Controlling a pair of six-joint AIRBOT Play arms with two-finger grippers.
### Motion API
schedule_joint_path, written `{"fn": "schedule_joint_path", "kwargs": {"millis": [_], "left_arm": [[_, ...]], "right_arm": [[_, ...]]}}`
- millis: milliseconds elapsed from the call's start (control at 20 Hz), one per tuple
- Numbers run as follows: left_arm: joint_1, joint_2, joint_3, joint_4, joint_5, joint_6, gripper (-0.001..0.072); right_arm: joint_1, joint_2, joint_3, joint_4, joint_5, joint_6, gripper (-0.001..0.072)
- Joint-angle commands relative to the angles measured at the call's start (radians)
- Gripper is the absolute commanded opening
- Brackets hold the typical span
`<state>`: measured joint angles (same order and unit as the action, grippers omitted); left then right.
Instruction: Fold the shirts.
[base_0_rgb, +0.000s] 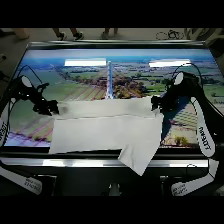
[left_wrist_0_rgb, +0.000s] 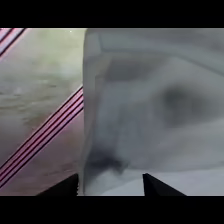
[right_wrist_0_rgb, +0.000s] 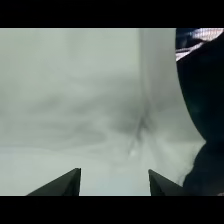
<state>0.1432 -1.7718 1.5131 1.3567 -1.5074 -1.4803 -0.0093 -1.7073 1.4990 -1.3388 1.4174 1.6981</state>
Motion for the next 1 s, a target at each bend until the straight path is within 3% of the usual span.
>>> {"fn": "schedule_joint_path", "kwargs": {"millis": [0, 50, 150, 350, 450, 550, 600, 850, 950], "left_arm": [[0.029, 0.077, 0.006, -0.01, -0.074, -0.003, 0.0499], [0.052, 0.136, -0.006, -0.01, -0.079, -0.027, 0.0512], [0.092, 0.278, -0.142, -0.009, -0.061, -0.038, 0.0529], [0.159, 0.565, -0.686, -0.012, 0.109, -0.034, 0.0526], [0.168, 0.651, -0.851, -0.014, 0.167, -0.019, 0.0526], [0.167, 0.669, -0.92, -0.023, 0.196, -0.019, 0.0526], [0.167, 0.666, -0.935, -0.031, 0.208, -0.019, 0.0526], [0.167, 0.653, -0.976, -0.054, 0.26, -0.02, 0.0526], [0.167, 0.635, -0.983, -0.096, 0.291, -0.02, 0.0479]], "right_arm": [[-0.008, 0.068, 0.048, -0.087, 0.136, -0.022, 0.048], [-0.027, 0.106, 0.045, -0.106, 0.195, -0.035, 0.0519], [-0.087, 0.188, -0.048, -0.095, 0.236, -0.042, 0.0528], [-0.131, 0.377, -0.409, -0.075, 0.109, -0.108, 0.0525], [-0.131, 0.432, -0.506, -0.045, 0.065, -0.114, 0.0524], [-0.131, 0.454, -0.533, -0.024, 0.04, -0.114, 0.052], [-0.131, 0.455, -0.532, -0.018, 0.037, -0.114, 0.0485], [-0.131, 0.455, -0.532, -0.016, 0.034, -0.114, 0.0485], [-0.131, 0.455, -0.533, -0.016, 0.048, -0.118, 0.0489]]}}
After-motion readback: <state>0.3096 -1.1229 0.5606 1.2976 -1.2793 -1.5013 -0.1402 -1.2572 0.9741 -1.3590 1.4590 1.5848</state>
